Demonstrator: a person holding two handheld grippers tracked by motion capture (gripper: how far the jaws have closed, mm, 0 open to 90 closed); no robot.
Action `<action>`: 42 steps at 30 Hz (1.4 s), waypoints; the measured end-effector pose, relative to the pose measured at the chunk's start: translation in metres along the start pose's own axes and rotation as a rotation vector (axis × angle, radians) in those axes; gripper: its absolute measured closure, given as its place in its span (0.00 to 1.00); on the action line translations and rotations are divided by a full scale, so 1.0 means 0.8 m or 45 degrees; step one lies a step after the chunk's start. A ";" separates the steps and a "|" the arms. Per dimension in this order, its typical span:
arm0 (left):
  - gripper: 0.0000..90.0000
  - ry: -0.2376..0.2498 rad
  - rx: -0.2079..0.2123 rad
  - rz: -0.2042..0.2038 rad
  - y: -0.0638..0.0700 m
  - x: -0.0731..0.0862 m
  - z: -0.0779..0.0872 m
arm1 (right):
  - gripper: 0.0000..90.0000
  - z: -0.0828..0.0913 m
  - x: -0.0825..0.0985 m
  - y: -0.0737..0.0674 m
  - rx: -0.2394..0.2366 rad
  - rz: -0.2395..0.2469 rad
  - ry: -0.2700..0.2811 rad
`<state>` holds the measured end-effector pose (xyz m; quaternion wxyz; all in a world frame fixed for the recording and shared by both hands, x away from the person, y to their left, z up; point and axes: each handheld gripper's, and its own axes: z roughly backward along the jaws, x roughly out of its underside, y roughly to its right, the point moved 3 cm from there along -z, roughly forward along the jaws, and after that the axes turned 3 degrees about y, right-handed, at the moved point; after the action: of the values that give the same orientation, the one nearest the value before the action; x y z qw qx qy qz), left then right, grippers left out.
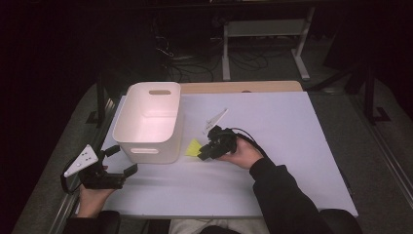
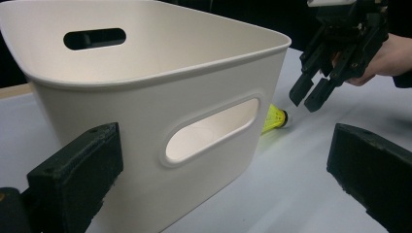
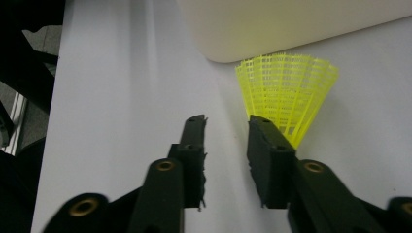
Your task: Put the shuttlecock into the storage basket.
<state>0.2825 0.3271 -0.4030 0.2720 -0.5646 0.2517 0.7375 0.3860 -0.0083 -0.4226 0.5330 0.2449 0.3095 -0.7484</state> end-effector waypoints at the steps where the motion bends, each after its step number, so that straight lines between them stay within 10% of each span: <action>1: 0.00 0.001 0.000 0.000 0.000 0.000 0.000 | 0.69 0.001 -0.001 0.000 0.002 -0.003 0.003; 21: 0.00 0.002 -0.001 -0.004 0.000 0.000 0.000 | 0.01 0.018 -0.011 0.019 0.135 -0.077 -0.049; 42: 0.00 0.003 0.002 -0.004 0.000 0.000 0.000 | 0.00 -0.011 -0.004 0.035 0.106 -0.106 -0.126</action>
<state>0.2824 0.3274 -0.4027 0.2735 -0.5657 0.2516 0.7362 0.4143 -0.0063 -0.4323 0.5055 0.2163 0.2614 -0.7934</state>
